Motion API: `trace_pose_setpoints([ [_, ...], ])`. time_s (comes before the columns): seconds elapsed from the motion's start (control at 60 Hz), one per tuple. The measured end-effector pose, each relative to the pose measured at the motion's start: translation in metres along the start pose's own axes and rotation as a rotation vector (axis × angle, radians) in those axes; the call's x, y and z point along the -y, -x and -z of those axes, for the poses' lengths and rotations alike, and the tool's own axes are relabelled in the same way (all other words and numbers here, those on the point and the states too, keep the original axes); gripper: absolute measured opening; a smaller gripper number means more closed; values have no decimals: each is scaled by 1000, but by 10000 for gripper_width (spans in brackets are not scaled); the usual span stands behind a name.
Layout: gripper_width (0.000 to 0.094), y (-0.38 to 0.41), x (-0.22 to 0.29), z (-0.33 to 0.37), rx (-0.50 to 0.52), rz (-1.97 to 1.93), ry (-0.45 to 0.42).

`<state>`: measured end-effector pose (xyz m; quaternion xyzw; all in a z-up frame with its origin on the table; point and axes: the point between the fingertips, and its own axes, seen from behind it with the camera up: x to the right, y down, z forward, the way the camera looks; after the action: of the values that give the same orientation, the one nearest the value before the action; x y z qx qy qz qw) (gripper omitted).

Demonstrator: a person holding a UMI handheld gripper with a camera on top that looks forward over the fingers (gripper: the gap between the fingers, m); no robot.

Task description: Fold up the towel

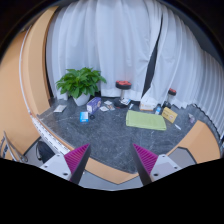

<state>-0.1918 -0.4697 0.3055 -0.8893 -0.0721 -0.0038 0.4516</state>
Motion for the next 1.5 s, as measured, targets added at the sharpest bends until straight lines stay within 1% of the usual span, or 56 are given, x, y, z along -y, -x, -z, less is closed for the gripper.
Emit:
trace_pose_setpoints([
  [0.183, 844, -13, -14, -42, -9, -9, 49],
  [0.333, 844, -39, -30, -117, -26, -23, 98],
  [0.433, 846, -60, -25, -187, -40, -27, 92],
  [0.683, 847, -115, 39, -401, -62, -62, 27],
  [0.767, 849, -126, 55, -465, -46, -66, 31],
  [0.867, 847, -145, 59, -533, -66, -69, 60],
  [0.983, 840, -162, 51, -594, -100, -68, 94],
  [1.033, 819, -167, 42, -611, -118, -65, 119],
  [1.067, 796, -169, 35, -619, -123, -60, 138],
  [1.083, 784, -169, 42, -621, -119, -66, 108],
  [1.1, 737, -173, 45, -625, -124, -70, 85],
  [1.117, 669, -175, 42, -625, -136, -68, 85],
  [1.133, 627, -175, 40, -625, -142, -60, 90],
  [1.167, 576, -172, 44, -626, -134, -45, 61],
  [1.2, 472, -169, 42, -627, -126, -27, 57],
  [1.217, 400, -168, 42, -627, -123, -20, 49],
  [1.25, 215, -174, 43, -628, -139, -4, 43],
  [1.283, 118, -179, 44, -627, -158, -4, 32],
  [1.333, 86, -178, 44, -626, -147, -7, 27],
  [1.417, 67, -175, 44, -623, -130, -3, 39],
  [1.467, 64, -165, 45, -616, -95, -39, 48],
  [1.5, 63, -154, 49, -606, -53, -67, 50],
])
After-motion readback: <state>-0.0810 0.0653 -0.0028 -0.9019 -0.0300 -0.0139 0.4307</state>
